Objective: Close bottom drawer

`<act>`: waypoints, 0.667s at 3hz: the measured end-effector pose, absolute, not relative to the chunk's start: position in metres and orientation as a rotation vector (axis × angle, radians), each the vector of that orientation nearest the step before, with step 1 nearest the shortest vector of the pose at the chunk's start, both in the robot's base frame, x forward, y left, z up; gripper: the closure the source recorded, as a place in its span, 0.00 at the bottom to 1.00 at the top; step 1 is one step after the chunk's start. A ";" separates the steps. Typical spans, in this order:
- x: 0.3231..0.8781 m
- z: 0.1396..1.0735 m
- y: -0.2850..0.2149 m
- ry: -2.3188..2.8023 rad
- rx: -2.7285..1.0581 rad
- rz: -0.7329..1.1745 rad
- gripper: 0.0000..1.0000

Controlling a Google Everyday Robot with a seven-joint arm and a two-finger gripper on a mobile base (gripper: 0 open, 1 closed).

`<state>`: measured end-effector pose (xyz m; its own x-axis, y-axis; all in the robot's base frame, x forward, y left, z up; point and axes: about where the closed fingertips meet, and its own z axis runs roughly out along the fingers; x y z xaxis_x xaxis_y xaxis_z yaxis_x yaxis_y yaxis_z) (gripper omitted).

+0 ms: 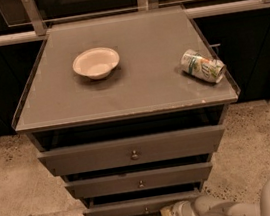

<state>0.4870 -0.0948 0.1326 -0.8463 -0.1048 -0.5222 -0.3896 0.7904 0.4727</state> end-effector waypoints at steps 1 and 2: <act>0.502 0.132 -0.081 2.475 -0.401 0.799 1.00; 0.502 0.132 -0.081 2.475 -0.401 0.799 1.00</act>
Offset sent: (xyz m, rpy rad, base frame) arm 0.0582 0.0486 0.0053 -0.0150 -0.1121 0.0721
